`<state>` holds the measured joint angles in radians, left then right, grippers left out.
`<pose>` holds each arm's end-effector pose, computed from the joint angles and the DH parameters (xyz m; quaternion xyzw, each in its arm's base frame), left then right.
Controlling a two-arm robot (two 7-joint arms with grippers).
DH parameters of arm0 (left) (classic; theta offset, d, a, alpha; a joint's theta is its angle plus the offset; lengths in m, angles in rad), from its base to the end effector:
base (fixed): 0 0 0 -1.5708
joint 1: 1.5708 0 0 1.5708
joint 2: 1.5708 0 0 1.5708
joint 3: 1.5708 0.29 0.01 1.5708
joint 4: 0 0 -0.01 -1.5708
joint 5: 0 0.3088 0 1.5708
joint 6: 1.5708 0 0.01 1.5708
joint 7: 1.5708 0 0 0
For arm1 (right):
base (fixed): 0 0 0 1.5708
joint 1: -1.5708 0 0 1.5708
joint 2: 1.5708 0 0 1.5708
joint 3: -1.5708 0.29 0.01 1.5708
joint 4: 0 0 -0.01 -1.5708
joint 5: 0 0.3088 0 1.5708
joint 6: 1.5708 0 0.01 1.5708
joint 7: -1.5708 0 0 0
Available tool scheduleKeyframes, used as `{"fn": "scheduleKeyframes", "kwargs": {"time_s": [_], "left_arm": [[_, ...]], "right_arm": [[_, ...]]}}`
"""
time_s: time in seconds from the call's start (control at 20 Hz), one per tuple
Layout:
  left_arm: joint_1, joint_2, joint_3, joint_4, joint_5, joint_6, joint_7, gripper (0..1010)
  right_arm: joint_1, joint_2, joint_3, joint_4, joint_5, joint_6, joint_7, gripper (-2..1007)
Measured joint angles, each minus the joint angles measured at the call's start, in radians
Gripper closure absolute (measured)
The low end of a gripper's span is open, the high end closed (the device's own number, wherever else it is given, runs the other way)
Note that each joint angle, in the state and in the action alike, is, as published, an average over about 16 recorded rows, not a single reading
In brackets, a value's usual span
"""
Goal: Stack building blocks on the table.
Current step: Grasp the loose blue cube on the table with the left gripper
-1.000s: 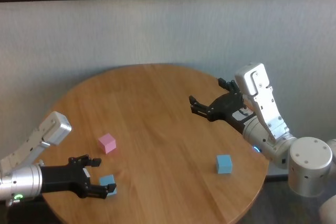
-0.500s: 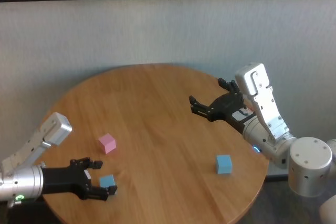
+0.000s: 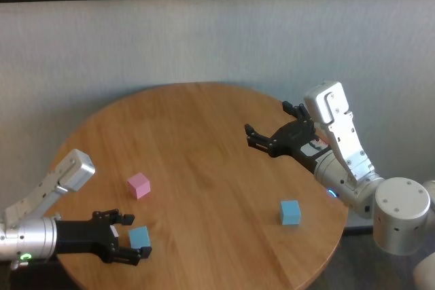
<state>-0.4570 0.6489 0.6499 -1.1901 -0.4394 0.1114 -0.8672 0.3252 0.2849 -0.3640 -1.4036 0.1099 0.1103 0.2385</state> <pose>0.4114 0.1072 -0.2927 0.2407 0.0746 0.2141 0.9438 0.4043 0.0108 -0.2563 -0.1112 -0.0738 -0.5004 0.8554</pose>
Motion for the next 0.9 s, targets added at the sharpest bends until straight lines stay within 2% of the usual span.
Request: {"fn": "scheduleKeyframes", "kwargs": {"time_s": [0.4, 0.9], "left_arm": [[-0.017, -0.01, 0.015, 0.028, 0.017, -0.014, 0.001, 8], [-0.02, -0.015, 0.016, 0.035, 0.026, -0.021, 0.008, 9]], "right_arm": [[0.0, 0.0, 0.0, 0.0, 0.0, 0.0, 0.0, 1], [0.0, 0.0, 0.0, 0.0, 0.0, 0.0, 0.0, 1]]}}
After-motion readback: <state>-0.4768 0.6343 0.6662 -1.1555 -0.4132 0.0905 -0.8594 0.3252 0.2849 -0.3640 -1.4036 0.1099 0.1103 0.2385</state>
